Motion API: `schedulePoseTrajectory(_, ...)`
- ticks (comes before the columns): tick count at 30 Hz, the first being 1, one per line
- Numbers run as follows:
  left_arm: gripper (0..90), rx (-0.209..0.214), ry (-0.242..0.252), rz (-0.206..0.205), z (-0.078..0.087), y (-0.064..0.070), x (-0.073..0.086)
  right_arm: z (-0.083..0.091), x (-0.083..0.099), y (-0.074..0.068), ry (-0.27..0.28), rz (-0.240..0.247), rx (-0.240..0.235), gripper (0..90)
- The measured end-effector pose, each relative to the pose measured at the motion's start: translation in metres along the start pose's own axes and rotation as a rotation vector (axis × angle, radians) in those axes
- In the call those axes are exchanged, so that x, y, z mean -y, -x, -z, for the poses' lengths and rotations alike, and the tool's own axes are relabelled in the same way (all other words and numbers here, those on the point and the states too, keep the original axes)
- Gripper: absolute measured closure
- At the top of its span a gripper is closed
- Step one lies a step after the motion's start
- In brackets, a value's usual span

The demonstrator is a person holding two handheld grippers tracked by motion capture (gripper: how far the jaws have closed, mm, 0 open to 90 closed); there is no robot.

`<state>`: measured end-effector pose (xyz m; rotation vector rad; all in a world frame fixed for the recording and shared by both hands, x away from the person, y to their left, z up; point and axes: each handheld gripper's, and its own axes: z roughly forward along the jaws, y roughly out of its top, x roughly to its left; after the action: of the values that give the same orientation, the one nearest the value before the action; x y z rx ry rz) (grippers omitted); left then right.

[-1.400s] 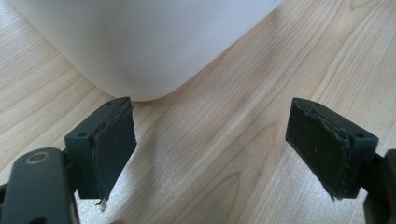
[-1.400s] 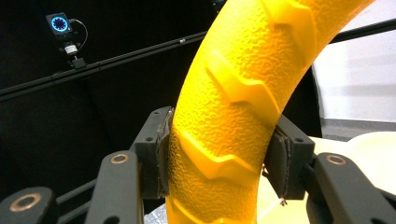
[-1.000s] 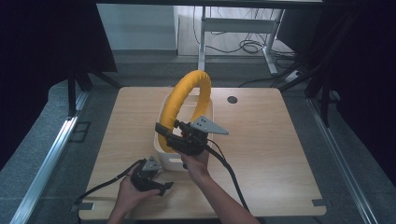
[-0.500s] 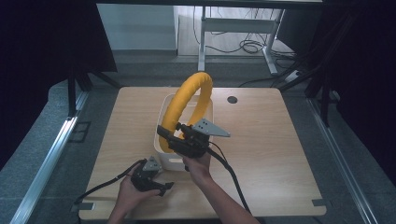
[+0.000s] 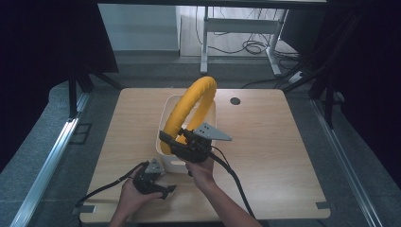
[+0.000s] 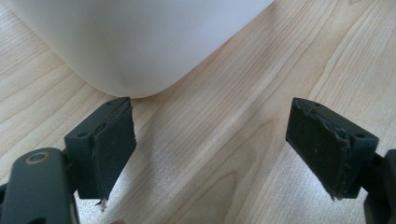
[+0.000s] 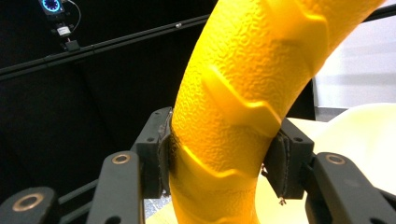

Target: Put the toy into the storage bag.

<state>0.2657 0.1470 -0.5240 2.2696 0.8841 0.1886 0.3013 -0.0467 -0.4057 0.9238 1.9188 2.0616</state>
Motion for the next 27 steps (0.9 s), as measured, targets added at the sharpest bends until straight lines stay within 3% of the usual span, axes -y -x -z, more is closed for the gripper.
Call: schedulePoseTrajectory(27, 16.0, 0.009, -0.010, 0.001, -0.0014, 0.0007, 0.0002, 0.0062, 0.0082, 0.0040, -0.035, -0.026, -0.019, 49.1)
